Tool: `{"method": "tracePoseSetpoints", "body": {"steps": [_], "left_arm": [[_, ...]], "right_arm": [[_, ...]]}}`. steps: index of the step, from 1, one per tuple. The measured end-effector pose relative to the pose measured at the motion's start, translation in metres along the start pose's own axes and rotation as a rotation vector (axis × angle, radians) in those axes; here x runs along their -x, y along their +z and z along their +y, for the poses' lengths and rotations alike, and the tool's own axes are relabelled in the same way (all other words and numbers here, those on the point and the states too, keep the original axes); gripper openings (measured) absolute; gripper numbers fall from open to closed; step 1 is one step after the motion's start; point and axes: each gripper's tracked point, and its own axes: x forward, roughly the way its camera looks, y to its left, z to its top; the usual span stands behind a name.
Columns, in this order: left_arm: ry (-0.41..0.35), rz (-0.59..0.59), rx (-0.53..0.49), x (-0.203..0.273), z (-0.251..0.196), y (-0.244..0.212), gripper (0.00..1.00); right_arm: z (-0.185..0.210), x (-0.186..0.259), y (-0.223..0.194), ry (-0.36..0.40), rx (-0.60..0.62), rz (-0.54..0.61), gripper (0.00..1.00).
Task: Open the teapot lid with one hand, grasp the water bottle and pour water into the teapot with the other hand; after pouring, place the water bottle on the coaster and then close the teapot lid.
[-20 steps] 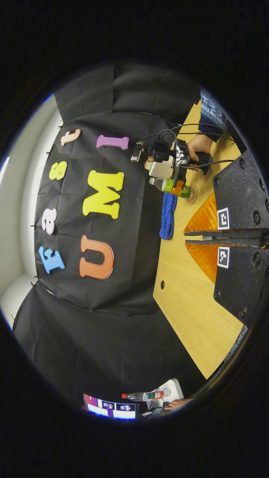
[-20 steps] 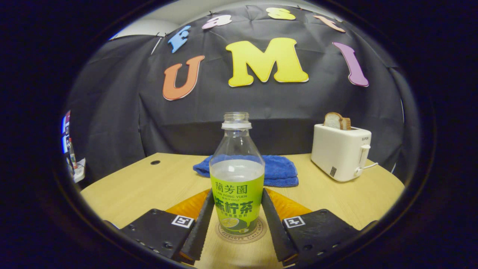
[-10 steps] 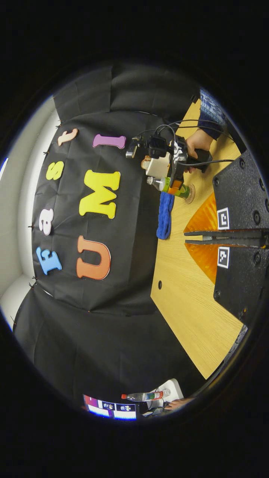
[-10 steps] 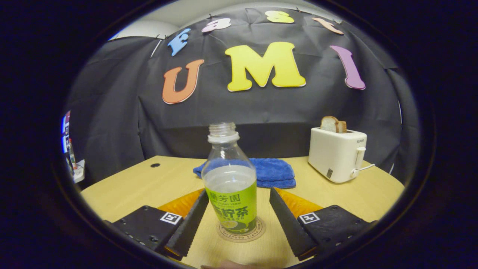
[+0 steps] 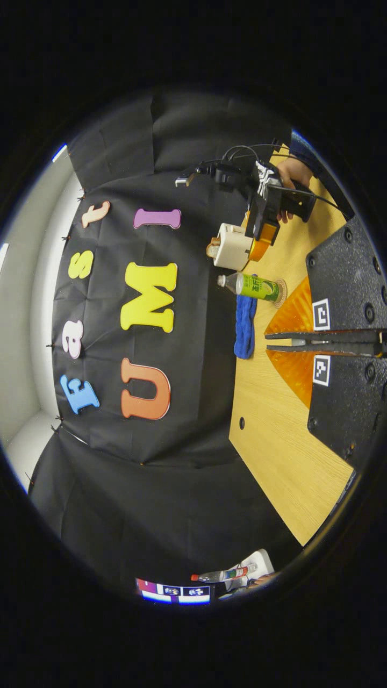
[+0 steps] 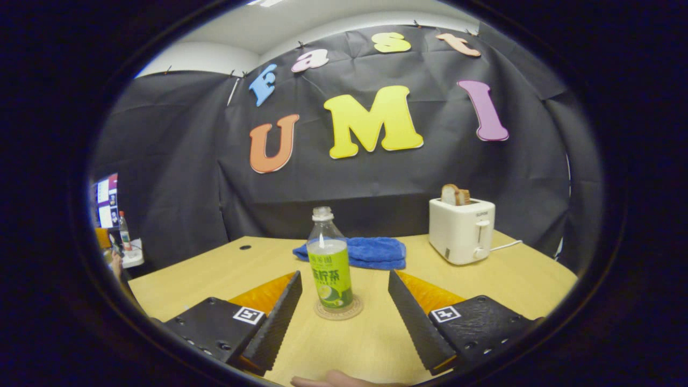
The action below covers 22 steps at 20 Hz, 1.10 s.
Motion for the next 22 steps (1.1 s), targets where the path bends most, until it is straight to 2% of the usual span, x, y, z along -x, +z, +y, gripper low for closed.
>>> {"method": "tracePoseSetpoints", "body": {"steps": [3,6,8,10,13,15,17,22], "left_arm": [[-0.002,-0.01,-0.02,-0.003,-0.011,0.003,0.03],[-0.025,-0.006,-0.058,-0.01,-0.03,-0.003,0.03],[-0.014,0.001,-0.078,-0.015,-0.036,-0.006,0.03],[-0.003,-0.025,-0.106,-0.021,-0.04,-0.004,0.03],[0.008,-0.032,-0.09,-0.036,-0.043,-0.01,0.03],[0.001,-0.016,-0.089,-0.049,-0.043,-0.022,0.03],[0.007,0.008,-0.086,-0.061,-0.039,-0.039,0.03],[0.025,0.011,-0.031,-0.09,-0.032,-0.072,0.03]], "right_arm": [[-0.02,0.039,-0.003,-0.043,0.092,0.044,0.96],[-0.037,0.089,0.014,-0.095,0.163,0.004,0.96],[-0.046,0.13,0.027,-0.135,0.198,-0.036,0.95],[-0.054,0.168,0.033,-0.163,0.208,-0.074,0.95],[-0.064,0.21,0.03,-0.172,0.179,-0.07,0.95],[-0.072,0.227,0.033,-0.182,0.176,-0.076,0.97],[-0.089,0.237,0.035,-0.216,0.16,-0.09,0.95],[-0.109,0.245,0.04,-0.208,0.116,-0.109,0.95]]}}
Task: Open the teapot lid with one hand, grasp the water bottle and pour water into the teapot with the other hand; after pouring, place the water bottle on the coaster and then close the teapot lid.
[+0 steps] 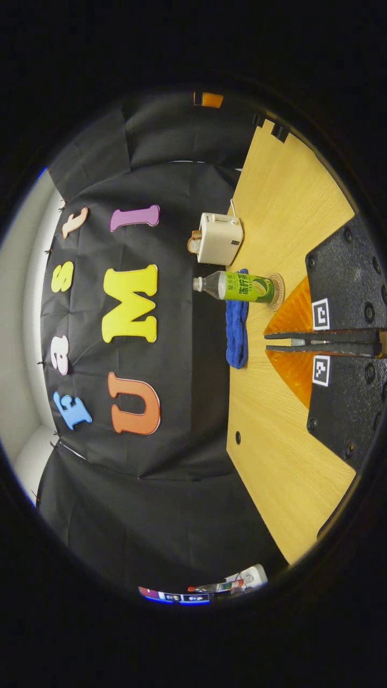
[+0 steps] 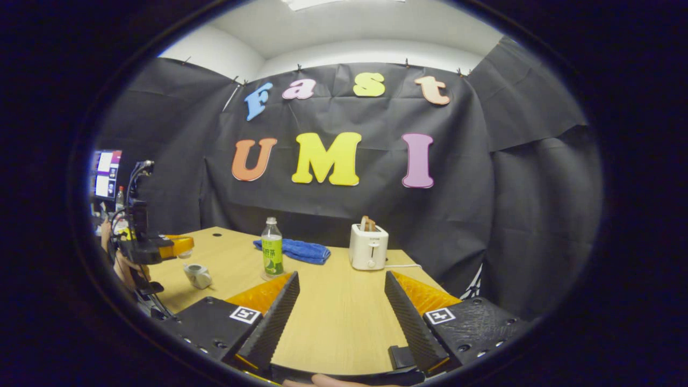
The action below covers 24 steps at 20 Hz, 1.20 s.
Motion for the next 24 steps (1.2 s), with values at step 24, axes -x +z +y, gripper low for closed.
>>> {"method": "tracePoseSetpoints", "body": {"steps": [24], "left_arm": [[0.127,0.023,-0.032,-0.034,0.029,-0.05,0.04]], "right_arm": [[-0.047,-0.013,-0.009,-0.033,-0.034,0.014,0.97]]}}
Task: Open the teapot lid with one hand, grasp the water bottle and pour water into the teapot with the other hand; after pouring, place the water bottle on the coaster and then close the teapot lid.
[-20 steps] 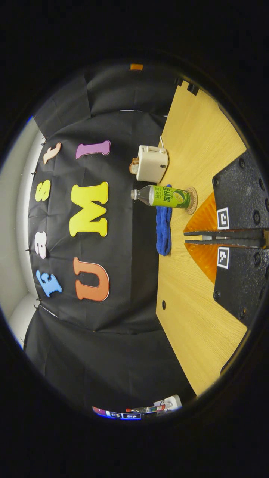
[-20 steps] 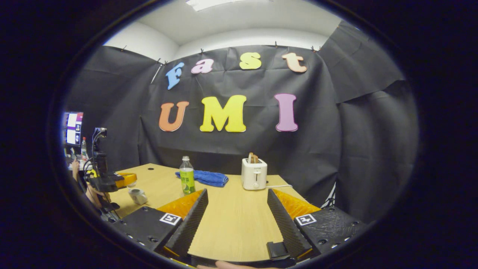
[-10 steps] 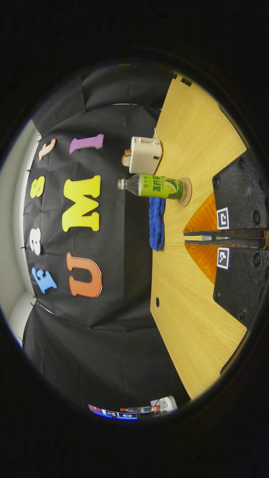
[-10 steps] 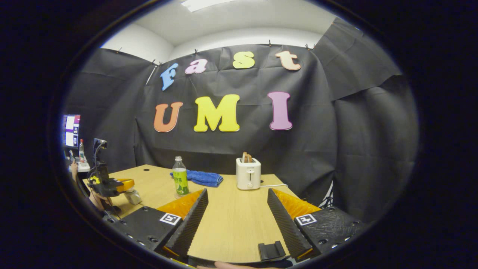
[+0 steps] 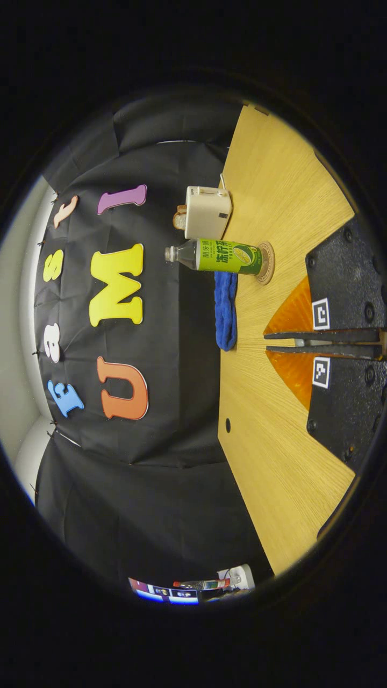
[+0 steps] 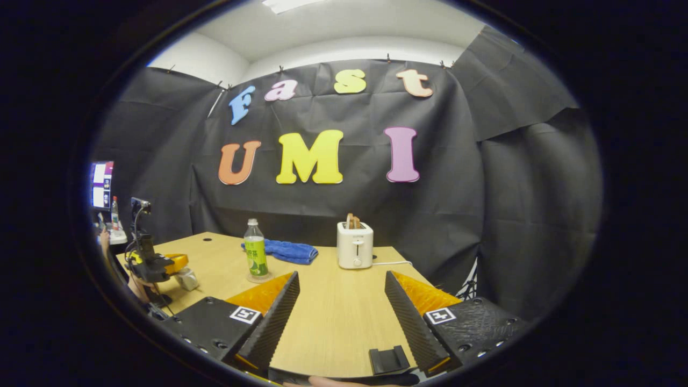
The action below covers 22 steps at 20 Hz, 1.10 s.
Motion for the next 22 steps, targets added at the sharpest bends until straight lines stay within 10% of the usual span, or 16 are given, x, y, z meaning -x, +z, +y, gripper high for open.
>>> {"method": "tracePoseSetpoints", "body": {"steps": [5,14,22], "left_arm": [[-0.02,0.012,-0.024,0.001,-0.009,-0.002,0.08],[-0.052,-0.075,-0.042,0.041,-0.041,0.056,0.83],[0.004,-0.127,-0.148,0.119,-0.069,0.122,0.96]], "right_arm": [[0.007,0.0,-0.003,0.013,0.02,0.003,0.97],[0.011,0.004,0.001,0.005,0.05,-0.007,0.95],[0.004,0.038,0.032,-0.017,0.049,-0.05,0.95]]}}
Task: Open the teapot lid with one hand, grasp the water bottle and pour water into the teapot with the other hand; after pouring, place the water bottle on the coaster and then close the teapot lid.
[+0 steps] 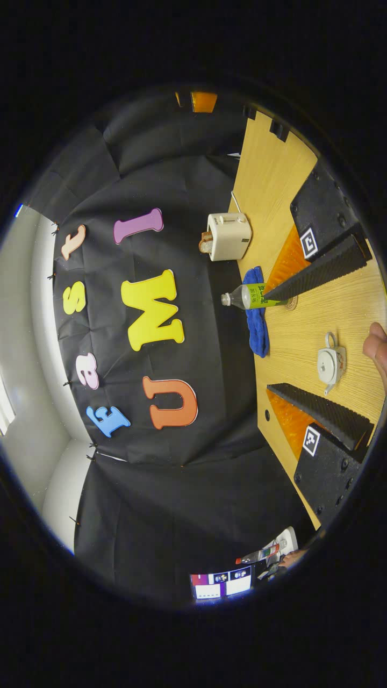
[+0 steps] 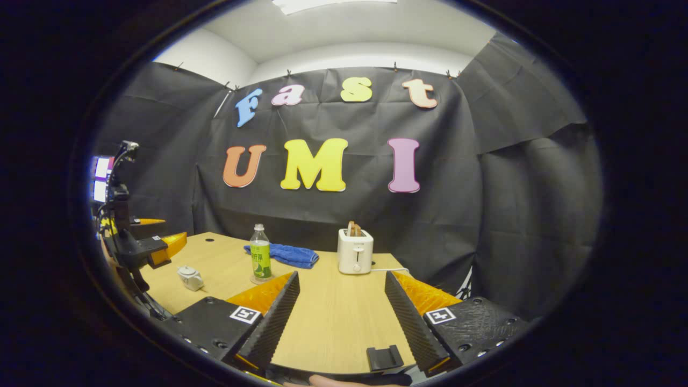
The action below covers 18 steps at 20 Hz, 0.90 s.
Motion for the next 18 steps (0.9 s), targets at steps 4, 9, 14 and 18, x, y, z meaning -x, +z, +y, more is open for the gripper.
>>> {"method": "tracePoseSetpoints", "body": {"steps": [4,9,14,18], "left_arm": [[-0.009,0.015,0.017,0.031,-0.011,0.011,0.98],[-0.127,0.077,0.085,0.056,-0.04,-0.012,0.99],[-0.106,0.06,0.059,0.058,-0.025,-0.01,0.99],[-0.048,0.051,0.102,0.058,-0.009,-0.008,0.99]], "right_arm": [[-0.012,0.017,0.01,-0.061,0.012,-0.01,0.95],[-0.021,0.025,0.019,-0.097,0.09,-0.054,0.97],[-0.004,0.018,0.01,-0.064,0.056,-0.019,0.95],[-0.003,0.016,0.012,-0.061,0.013,-0.042,0.93]]}}
